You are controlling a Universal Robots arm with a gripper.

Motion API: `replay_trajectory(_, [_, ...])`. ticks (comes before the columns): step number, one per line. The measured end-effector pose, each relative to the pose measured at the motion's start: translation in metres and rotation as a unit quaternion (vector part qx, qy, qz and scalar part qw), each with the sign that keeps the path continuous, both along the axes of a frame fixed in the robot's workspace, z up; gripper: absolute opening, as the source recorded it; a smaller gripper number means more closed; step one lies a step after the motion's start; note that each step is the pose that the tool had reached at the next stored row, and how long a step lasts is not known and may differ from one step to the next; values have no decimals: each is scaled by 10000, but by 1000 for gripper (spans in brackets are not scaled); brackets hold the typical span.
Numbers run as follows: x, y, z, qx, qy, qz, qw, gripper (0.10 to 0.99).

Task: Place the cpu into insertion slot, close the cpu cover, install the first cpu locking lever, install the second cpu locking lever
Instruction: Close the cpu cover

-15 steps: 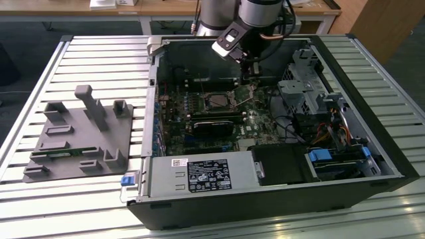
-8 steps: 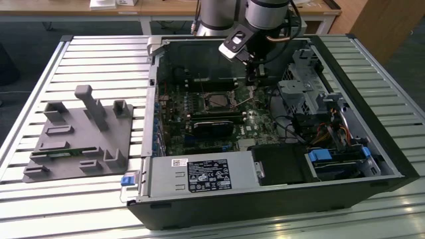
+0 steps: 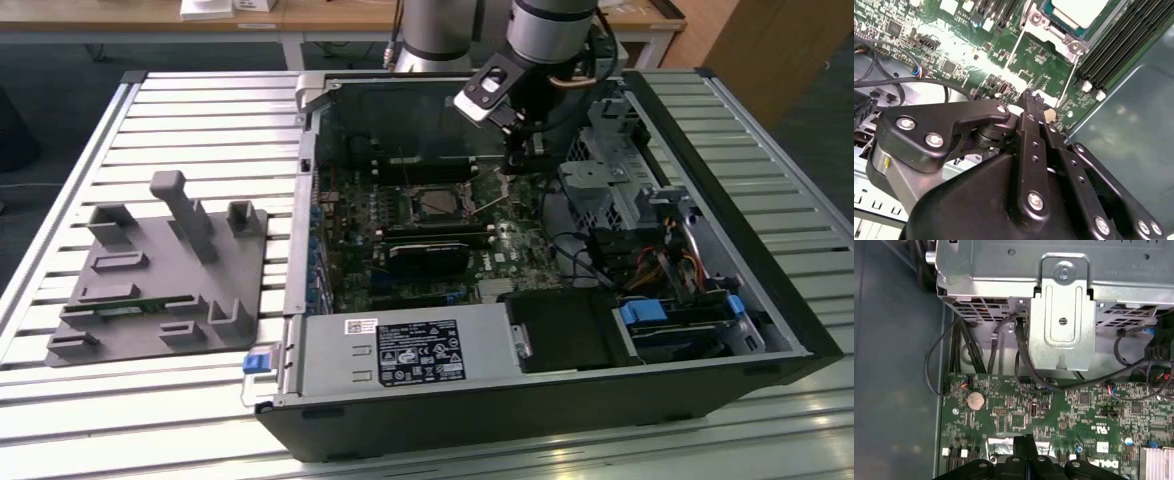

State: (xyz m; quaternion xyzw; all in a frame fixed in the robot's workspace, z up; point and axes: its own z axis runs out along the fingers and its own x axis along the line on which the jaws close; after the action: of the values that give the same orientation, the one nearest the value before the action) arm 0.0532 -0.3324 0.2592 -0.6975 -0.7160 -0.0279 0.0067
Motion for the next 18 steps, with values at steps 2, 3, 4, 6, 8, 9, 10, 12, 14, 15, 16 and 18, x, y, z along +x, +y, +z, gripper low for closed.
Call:
replay_trajectory(2, [18,2,-17,-4,3,0,10000,106])
replay_trajectory(3, [25,3,-25,-5,5,0,10000,106])
replay_trajectory(4, [34,5,-32,-6,7,0,10000,106])
replay_trajectory(6, [56,6,-37,-7,9,1,10000,106])
replay_trajectory(8, [80,6,-43,-6,9,0,10000,106])
replay_trajectory(9, [89,7,-46,-7,9,0,10000,106])
replay_trajectory(10, [99,8,-50,-7,10,0,10000,106])
replay_trajectory(12, [119,10,-58,-8,13,0,10000,106])
replay_trajectory(14, [167,19,-81,-18,19,0,10000,106])
replay_trajectory(15, [174,23,-87,-31,21,0,10000,106])
replay_trajectory(16, [178,29,-96,-48,22,0,10000,106])
replay_trajectory(18, [183,41,-116,-75,23,-1,10000,106])
